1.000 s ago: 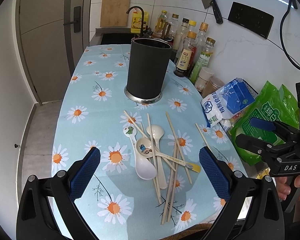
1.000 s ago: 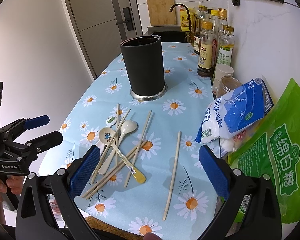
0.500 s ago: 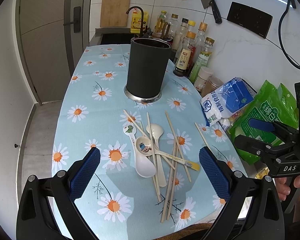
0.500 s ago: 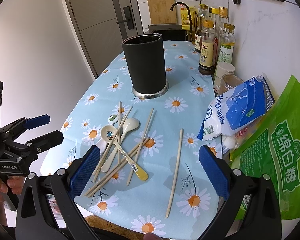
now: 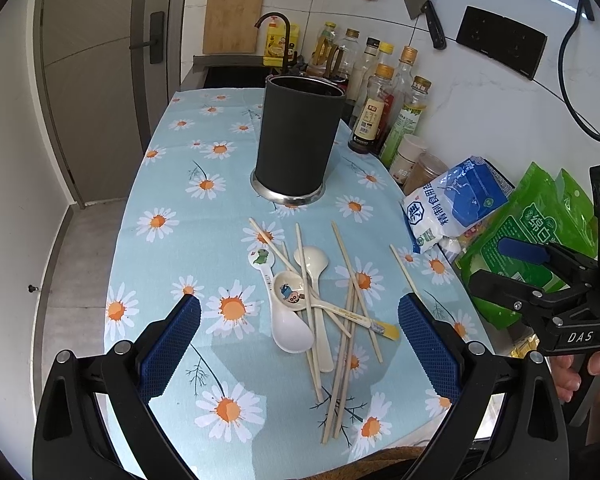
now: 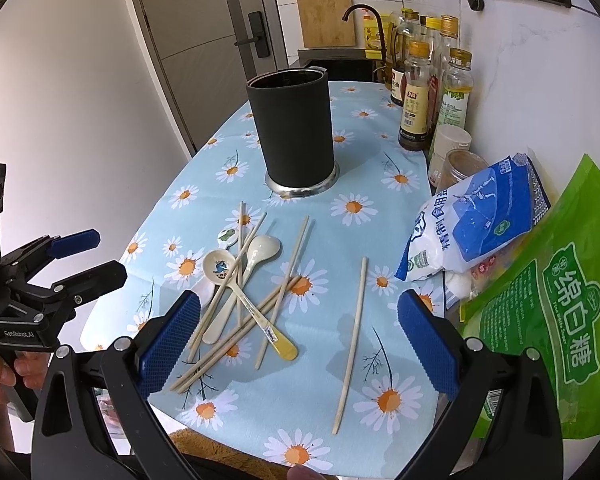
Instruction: Organize utensils
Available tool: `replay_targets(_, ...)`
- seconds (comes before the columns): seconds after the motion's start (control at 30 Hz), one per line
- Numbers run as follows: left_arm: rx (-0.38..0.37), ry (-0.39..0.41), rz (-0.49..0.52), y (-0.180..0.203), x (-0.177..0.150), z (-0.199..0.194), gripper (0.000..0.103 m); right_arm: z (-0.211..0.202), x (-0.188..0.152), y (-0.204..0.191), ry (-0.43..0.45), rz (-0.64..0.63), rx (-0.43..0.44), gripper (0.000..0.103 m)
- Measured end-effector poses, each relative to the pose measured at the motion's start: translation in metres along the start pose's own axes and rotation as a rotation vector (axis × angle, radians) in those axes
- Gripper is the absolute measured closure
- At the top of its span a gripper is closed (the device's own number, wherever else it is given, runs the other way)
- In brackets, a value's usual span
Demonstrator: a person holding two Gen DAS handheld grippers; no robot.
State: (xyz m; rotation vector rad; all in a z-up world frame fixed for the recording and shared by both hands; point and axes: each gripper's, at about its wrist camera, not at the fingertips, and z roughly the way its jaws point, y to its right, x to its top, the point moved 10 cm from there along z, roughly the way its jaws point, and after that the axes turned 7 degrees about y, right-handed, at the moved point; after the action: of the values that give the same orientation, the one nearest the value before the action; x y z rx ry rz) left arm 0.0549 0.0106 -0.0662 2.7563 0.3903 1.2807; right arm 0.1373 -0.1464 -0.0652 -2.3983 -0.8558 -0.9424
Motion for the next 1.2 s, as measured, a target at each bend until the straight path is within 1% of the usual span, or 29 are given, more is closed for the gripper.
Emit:
replay_targets(0.23, -0.006, -0.014, -0.014, -0.004, -0.002, 0.007, 0.006, 0.010, -0.004, 0.005, -0.046, -0.004, -0.005, 0.005)
replay_targets(0.37, -0.025, -0.044, -0.061, -0.010, -0.005, 0.016, 0.006, 0.016, -0.005, 0.010, -0.070, -0.005, -0.017, 0.006)
replay_targets(0.4, -0.028, -0.051, -0.071, -0.011, -0.005, 0.018, 0.006, 0.018, -0.005, 0.013, -0.081, -0.003, -0.024, 0.010)
replay_targets(0.53, -0.041, -0.075, -0.106, -0.015, -0.007, 0.027, 0.007, 0.029, -0.008, 0.024, -0.138, 0.037, -0.026, 0.016)
replay_targets(0.57, -0.048, -0.086, -0.120, -0.016, -0.009, 0.030, 0.007, 0.033, -0.010, 0.027, -0.159, 0.051, -0.025, 0.021)
replay_targets(0.6, -0.051, -0.093, -0.128, -0.016, -0.010, 0.032, 0.007, 0.035, -0.011, 0.029, -0.173, 0.059, -0.025, 0.024)
replay_targets(0.73, -0.059, -0.120, -0.149, -0.018, -0.016, 0.042, 0.007, 0.055, -0.022, 0.042, -0.293, 0.102, -0.035, 0.032)
replay_targets(0.8, -0.064, -0.130, -0.156, -0.019, -0.019, 0.046, 0.007, 0.067, -0.030, 0.047, -0.365, 0.119, -0.036, 0.039)
replay_targets(0.83, -0.065, -0.133, -0.159, -0.020, -0.019, 0.046, 0.007, 0.071, -0.032, 0.048, -0.386, 0.123, -0.035, 0.042)
replay_targets(0.87, -0.066, -0.138, -0.162, -0.020, -0.021, 0.047, 0.007, 0.076, -0.036, 0.049, -0.418, 0.131, -0.032, 0.047)
replay_targets(0.9, -0.068, -0.144, -0.166, -0.021, -0.021, 0.048, 0.007, 0.081, -0.039, 0.050, -0.447, 0.133, -0.033, 0.050)
replay_targets(1.03, -0.076, -0.151, -0.183, -0.024, -0.024, 0.050, 0.007, 0.095, -0.047, 0.053, -0.531, 0.125, -0.035, 0.060)
replay_targets(1.1, -0.077, -0.160, -0.192, -0.026, -0.025, 0.052, 0.007, 0.101, -0.051, 0.055, -0.574, 0.133, -0.036, 0.068)
replay_targets(1.2, -0.086, -0.170, -0.208, -0.028, -0.028, 0.054, 0.007, 0.111, -0.057, 0.057, -0.630, 0.135, -0.047, 0.075)
